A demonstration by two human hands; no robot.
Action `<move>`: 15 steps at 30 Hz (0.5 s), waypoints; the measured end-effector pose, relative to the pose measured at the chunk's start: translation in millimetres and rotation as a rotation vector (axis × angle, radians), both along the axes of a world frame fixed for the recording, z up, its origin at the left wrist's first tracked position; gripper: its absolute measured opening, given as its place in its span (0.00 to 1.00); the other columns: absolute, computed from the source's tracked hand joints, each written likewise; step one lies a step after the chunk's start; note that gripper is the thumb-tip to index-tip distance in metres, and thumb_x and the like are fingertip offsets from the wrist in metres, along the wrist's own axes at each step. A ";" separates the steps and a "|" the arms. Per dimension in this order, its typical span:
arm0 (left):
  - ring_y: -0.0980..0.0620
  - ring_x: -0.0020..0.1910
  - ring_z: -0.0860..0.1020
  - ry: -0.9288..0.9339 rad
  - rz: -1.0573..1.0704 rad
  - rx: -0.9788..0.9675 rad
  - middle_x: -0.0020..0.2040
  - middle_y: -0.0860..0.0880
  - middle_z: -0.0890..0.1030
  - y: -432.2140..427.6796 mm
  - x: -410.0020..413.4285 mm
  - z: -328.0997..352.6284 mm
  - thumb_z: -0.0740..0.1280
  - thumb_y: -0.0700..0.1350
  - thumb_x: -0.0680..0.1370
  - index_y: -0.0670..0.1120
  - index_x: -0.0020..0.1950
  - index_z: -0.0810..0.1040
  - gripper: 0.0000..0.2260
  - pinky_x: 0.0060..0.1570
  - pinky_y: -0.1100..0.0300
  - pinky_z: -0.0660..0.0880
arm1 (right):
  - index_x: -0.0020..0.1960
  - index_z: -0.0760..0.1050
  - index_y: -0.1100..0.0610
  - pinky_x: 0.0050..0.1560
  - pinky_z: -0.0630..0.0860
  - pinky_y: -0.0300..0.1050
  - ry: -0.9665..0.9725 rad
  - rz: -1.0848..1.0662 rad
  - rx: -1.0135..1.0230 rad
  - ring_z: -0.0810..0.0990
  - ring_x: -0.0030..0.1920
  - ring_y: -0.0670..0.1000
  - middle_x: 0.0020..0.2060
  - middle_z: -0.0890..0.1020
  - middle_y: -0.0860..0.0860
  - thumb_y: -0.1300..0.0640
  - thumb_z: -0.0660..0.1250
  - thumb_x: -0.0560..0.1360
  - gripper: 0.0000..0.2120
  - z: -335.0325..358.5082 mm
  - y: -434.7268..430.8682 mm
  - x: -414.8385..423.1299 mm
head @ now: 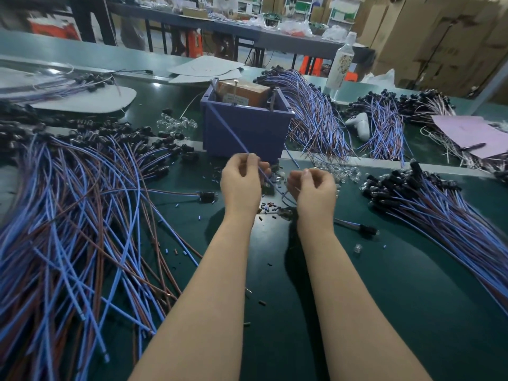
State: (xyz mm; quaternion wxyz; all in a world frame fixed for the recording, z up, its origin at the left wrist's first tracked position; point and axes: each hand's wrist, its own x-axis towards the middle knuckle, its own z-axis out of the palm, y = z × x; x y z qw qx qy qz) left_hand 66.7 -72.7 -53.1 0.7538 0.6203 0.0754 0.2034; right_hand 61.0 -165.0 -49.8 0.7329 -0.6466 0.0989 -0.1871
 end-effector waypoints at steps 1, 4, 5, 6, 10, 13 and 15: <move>0.56 0.34 0.81 0.008 0.026 -0.063 0.36 0.50 0.81 1.4 0.3 0.1 0.58 0.42 0.82 0.46 0.44 0.73 0.08 0.40 0.60 0.79 | 0.46 0.67 0.53 0.50 0.79 0.47 -0.016 -0.033 -0.064 0.80 0.40 0.50 0.38 0.80 0.51 0.64 0.56 0.80 0.08 -0.8 -0.7 -0.7; 0.60 0.29 0.79 0.035 0.089 -0.040 0.33 0.51 0.80 3.7 0.8 -0.3 0.58 0.42 0.82 0.45 0.46 0.73 0.08 0.37 0.62 0.77 | 0.58 0.68 0.54 0.52 0.78 0.49 -0.071 -0.022 -0.294 0.81 0.43 0.51 0.37 0.80 0.49 0.64 0.57 0.80 0.09 -1.7 5.8 -6.1; 0.61 0.28 0.78 0.033 0.100 -0.016 0.32 0.51 0.80 3.6 0.7 -0.2 0.58 0.42 0.82 0.44 0.47 0.74 0.07 0.37 0.64 0.77 | 0.62 0.68 0.55 0.52 0.77 0.47 -0.082 0.004 -0.374 0.81 0.43 0.52 0.38 0.81 0.49 0.64 0.57 0.79 0.13 -2.5 8.8 -7.8; 0.62 0.26 0.77 0.026 0.107 0.011 0.32 0.51 0.79 3.4 0.8 -0.2 0.58 0.42 0.82 0.43 0.48 0.74 0.07 0.36 0.66 0.76 | 0.65 0.68 0.55 0.50 0.76 0.45 -0.093 0.026 -0.453 0.81 0.43 0.52 0.38 0.81 0.49 0.64 0.58 0.79 0.16 -2.5 11.5 -9.7; 0.60 0.26 0.76 0.011 0.106 0.131 0.31 0.51 0.79 2.3 0.6 0.3 0.59 0.42 0.81 0.44 0.48 0.76 0.07 0.36 0.66 0.76 | 0.67 0.70 0.55 0.51 0.73 0.46 -0.123 0.091 -0.645 0.80 0.46 0.55 0.43 0.83 0.54 0.64 0.59 0.78 0.18 -1.5 16.5 -12.8; 0.57 0.28 0.77 0.010 0.085 0.186 0.30 0.52 0.79 1.6 0.5 0.2 0.60 0.42 0.81 0.46 0.45 0.76 0.08 0.38 0.64 0.75 | 0.68 0.70 0.56 0.53 0.72 0.46 -0.112 0.125 -0.704 0.79 0.48 0.56 0.46 0.83 0.55 0.64 0.59 0.78 0.19 -1.7 18.3 -13.1; 0.58 0.26 0.76 0.015 0.077 0.198 0.30 0.52 0.79 1.5 0.8 -0.3 0.60 0.41 0.81 0.47 0.42 0.76 0.09 0.35 0.68 0.74 | 0.68 0.70 0.56 0.50 0.69 0.42 -0.105 0.128 -0.708 0.79 0.48 0.56 0.46 0.83 0.54 0.63 0.59 0.78 0.19 -2.8 17.9 -12.2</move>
